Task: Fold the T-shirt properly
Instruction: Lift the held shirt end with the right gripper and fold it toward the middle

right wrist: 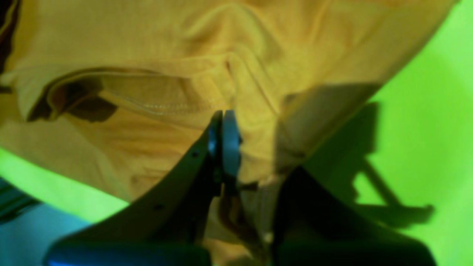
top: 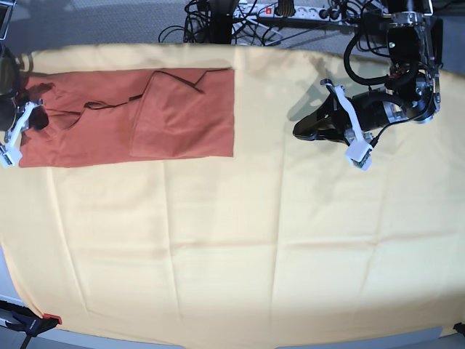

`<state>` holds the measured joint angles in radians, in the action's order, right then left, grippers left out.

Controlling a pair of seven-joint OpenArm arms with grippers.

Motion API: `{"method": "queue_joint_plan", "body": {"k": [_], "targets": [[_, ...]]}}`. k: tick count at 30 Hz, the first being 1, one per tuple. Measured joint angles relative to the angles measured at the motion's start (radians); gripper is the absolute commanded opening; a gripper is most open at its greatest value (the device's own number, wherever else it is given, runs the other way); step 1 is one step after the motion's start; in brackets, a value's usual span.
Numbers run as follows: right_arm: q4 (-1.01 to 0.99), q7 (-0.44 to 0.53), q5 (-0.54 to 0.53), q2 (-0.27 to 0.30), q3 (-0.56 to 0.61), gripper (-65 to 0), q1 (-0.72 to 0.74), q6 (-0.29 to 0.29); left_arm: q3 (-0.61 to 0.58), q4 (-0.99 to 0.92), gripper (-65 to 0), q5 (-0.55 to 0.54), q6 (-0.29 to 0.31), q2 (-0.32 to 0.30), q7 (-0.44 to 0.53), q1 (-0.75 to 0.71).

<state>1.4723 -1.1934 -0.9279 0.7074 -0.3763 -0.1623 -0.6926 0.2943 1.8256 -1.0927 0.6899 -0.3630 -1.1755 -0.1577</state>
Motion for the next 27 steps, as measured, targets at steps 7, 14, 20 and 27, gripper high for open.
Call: {"method": "queue_joint_plan", "body": {"k": [7,14,20,27], "targets": [[0.076,0.046,0.188,0.052,0.001,-65.0,-0.001,0.154,0.0,0.0,-65.0,0.0,0.0,0.0,0.0,0.0],[0.189,-0.101,-0.006,0.057,0.0,-65.0,-0.001,0.181,0.0,0.0,-65.0,0.0,0.0,0.0,0.0,0.0],[0.265,-0.188,-0.288,0.056,0.0,-65.0,-0.007,0.122,0.0,0.0,-65.0,0.005,0.0,0.0,0.0,-0.001],[0.43,-0.214,-0.45,-0.011,0.0,-65.0,-0.024,0.095,0.0,0.0,-65.0,0.011,0.0,0.0,0.0,-0.006]]}}
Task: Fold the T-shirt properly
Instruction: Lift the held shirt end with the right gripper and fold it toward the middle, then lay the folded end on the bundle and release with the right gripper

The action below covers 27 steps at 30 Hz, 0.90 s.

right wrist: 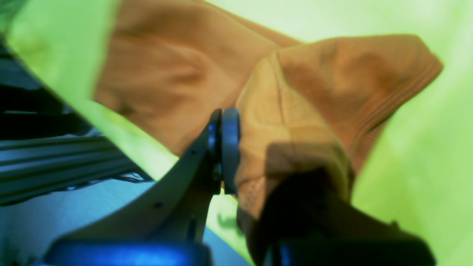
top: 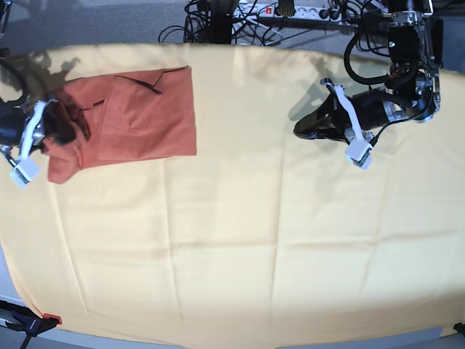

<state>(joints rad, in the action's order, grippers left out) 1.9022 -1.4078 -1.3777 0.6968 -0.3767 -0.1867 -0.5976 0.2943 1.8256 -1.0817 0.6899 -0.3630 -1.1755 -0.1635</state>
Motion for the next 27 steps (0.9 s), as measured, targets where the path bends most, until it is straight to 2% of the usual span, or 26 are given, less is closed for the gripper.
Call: {"method": "queue_joint_plan", "body": {"k": [5,9,16,27], "targets": [[0.09,-0.003,-0.032,-0.124,0.0,-65.0,-0.013,-0.029,0.0,0.0,-65.0,0.004,0.0,0.0,0.0,-0.002],[0.089,-0.007,0.037,-0.2,0.0,-65.0,-0.015,-0.028,0.0,0.0,-65.0,0.004,0.0,0.0,-0.003,-0.003],[0.089,0.038,0.053,-0.333,-0.003,-65.0,-0.046,-0.044,0.0,0.0,-65.0,0.004,0.0,0.0,-0.003,-0.003],[0.089,0.042,0.054,-0.472,-0.004,-65.0,-0.046,-0.066,0.0,0.0,-65.0,0.004,0.0,0.0,-0.003,-0.003]]}}
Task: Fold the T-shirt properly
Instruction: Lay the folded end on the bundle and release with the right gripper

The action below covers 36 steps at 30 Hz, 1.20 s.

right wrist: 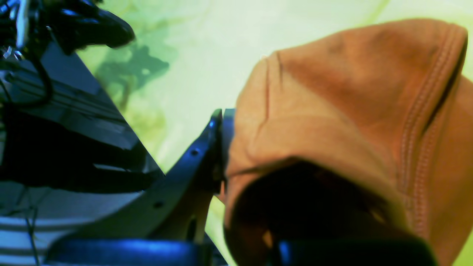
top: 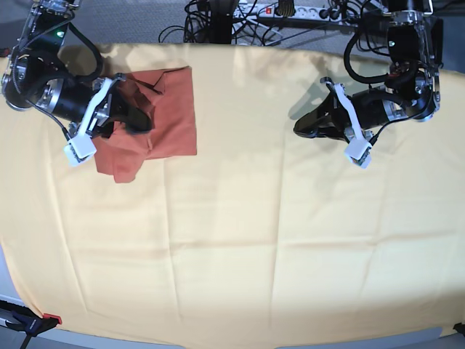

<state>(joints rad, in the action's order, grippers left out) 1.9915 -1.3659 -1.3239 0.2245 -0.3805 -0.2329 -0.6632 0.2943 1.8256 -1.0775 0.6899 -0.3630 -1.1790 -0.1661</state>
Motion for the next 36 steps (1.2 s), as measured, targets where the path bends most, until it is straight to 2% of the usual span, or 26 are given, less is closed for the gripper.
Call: {"method": "queue_joint_plan", "body": {"k": [10,11,14,15,16,17,22,29,31,33,36], "targets": [[0.0,0.0,0.0,-0.068,-0.001,-65.0,0.0,-0.01,0.0,0.0,-65.0,0.0,0.0,0.0,0.0,0.0],[0.0,0.0,0.0,-0.072,-0.001,-59.7,0.0,-0.01,0.0,0.0,-65.0,0.0,0.0,0.0,0.0,0.0],[0.0,0.0,0.0,-0.072,-0.001,-29.0,0.0,-0.011,0.0,0.0,-65.0,0.0,0.0,0.0,0.0,0.0],[0.0,0.0,0.0,-0.072,-0.001,-20.6,0.0,-0.011,0.0,0.0,-65.0,0.0,0.0,0.0,0.0,0.0],[0.0,0.0,0.0,-0.072,-0.001,-14.9,0.0,-0.011,0.0,0.0,-65.0,0.0,0.0,0.0,0.0,0.0],[0.0,0.0,-0.001,-0.072,-0.001,-12.6,0.0,-0.011,0.0,0.0,-65.0,0.0,0.0,0.0,0.0,0.0],[0.0,-0.001,-0.008,-0.065,-0.001,-12.6,0.002,-0.015,0.0,0.0,-65.0,0.0,0.0,0.0,0.0,0.0],[0.024,-0.003,0.016,0.019,-0.001,-12.7,0.003,-0.027,0.0,0.0,-65.0,0.003,0.0,0.0,0.0,0.0],[0.037,0.0,0.07,0.03,-0.003,-12.7,0.004,-0.028,0.0,0.0,-65.0,0.011,0.0,0.0,0.0,0.0],[0.037,0.01,0.171,0.027,0.0,-12.7,0.003,-0.03,0.0,0.0,-65.0,0.011,0.0,0.0,0.0,0.0],[0.036,0.119,0.29,0.027,0.013,-12.7,0.003,-0.032,0.0,0.0,-65.0,0.011,0.0,0.0,0.0,0.0]]}}
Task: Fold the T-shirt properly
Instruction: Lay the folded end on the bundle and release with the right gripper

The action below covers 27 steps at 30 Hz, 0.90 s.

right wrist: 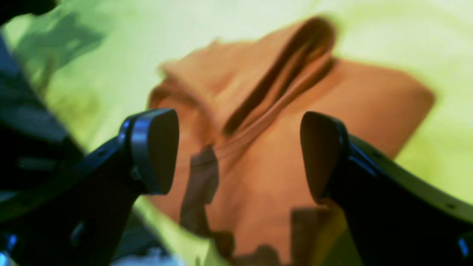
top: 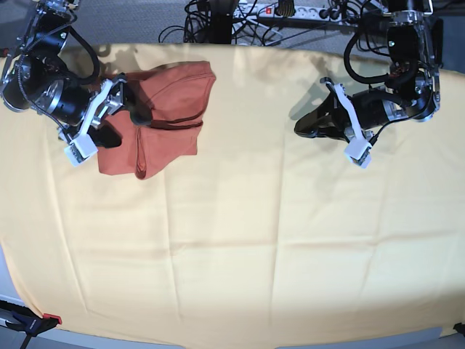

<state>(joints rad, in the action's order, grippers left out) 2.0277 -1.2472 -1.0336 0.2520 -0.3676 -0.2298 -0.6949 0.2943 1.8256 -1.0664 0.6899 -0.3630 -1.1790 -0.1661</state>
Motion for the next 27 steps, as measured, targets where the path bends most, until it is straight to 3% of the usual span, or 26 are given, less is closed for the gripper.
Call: {"method": "queue_joint_plan", "body": {"k": [2,6,11,13,17,18,24,27], "targets": [[0.0,0.063,0.057,0.0,0.027,-12.7,0.001,0.001,0.0,0.0,-65.0,0.0,0.0,0.0,0.001,0.0],[-0.001,0.071,0.147,0.0,0.117,-12.7,0.0,0.002,0.0,0.0,-65.0,-0.001,0.0,0.0,0.005,0.0],[-0.002,0.13,0.338,0.0,0.236,-12.9,-0.001,0.002,0.0,0.0,-65.0,-0.001,0.0,0.0,0.004,0.0],[-0.003,0.2,0.404,0.0,0.244,-19.9,0.0,0.002,0.0,0.0,-65.0,-0.001,0.0,0.0,0.004,0.0],[-0.003,0.245,0.469,0.003,0.241,-58.8,0.0,0.031,0.0,0.0,-65.0,-0.004,0.0,0.0,0.004,0.0],[-0.003,0.245,0.461,0.002,0.241,-65.0,0.0,0.032,0.0,0.0,-65.0,-0.004,0.0,0.0,0.004,0.0],[-0.003,0.292,0.272,-0.003,0.241,-65.0,0.0,0.003,0.0,0.0,-65.0,-0.005,0.0,0.0,0.004,0.0],[-0.003,0.308,0.277,-0.039,0.241,-65.0,0.006,0.003,0.0,0.0,-65.0,-0.005,0.0,0.0,0.004,0.0]]}}
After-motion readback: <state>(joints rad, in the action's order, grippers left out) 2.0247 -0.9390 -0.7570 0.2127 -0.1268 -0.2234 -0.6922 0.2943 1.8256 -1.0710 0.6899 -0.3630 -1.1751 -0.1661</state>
